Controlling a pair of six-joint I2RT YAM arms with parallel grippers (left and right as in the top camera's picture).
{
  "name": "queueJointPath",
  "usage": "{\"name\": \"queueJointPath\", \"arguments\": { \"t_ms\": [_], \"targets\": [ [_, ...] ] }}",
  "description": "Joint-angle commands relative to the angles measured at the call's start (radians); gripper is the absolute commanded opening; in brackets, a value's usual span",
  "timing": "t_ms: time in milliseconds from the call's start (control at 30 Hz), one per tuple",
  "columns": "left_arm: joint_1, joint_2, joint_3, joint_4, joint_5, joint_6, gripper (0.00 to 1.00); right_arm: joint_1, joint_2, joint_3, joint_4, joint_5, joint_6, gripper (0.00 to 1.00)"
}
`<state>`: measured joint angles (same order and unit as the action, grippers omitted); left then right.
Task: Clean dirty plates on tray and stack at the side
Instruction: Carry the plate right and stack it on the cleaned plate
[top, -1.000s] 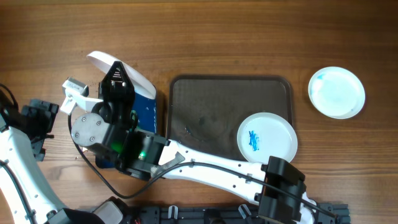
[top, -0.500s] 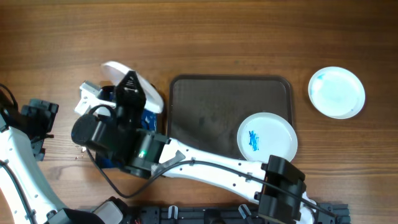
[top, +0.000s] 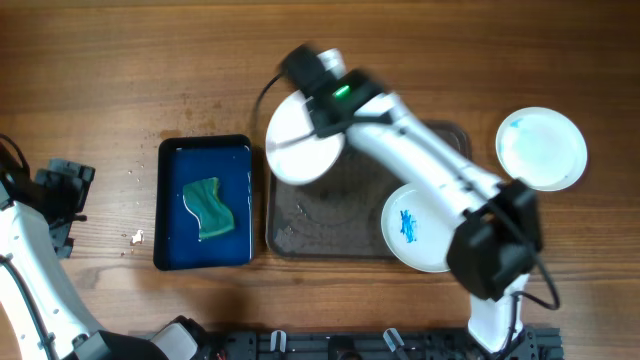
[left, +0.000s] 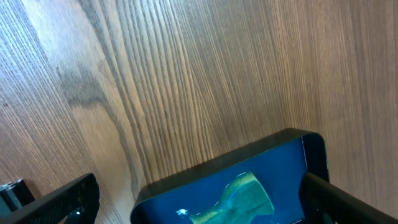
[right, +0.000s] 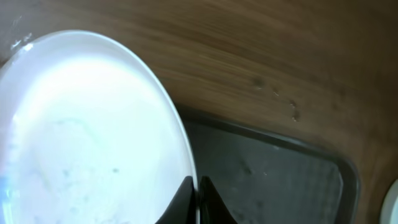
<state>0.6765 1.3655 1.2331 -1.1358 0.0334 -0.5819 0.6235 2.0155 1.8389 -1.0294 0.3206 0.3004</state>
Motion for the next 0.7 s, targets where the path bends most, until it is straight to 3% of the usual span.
{"name": "queueJointPath", "arguments": {
  "t_ms": [0, 367, 667],
  "targets": [
    [-0.007, 0.010, -0.006, 0.008, 0.019, -0.009, 1.00, -0.199, -0.112, 0.002, -0.076, -0.142, 0.126, 0.04],
    [-0.166, 0.010, -0.006, 0.053, 0.019, -0.009, 1.00, -0.839, -0.115, -0.124, -0.204, -0.246, 0.099, 0.04],
    [-0.236, 0.072, -0.006, 0.067, 0.019, -0.009, 1.00, -1.152, -0.115, -0.356, -0.084, -0.272, 0.123, 0.04]
  ]
}}
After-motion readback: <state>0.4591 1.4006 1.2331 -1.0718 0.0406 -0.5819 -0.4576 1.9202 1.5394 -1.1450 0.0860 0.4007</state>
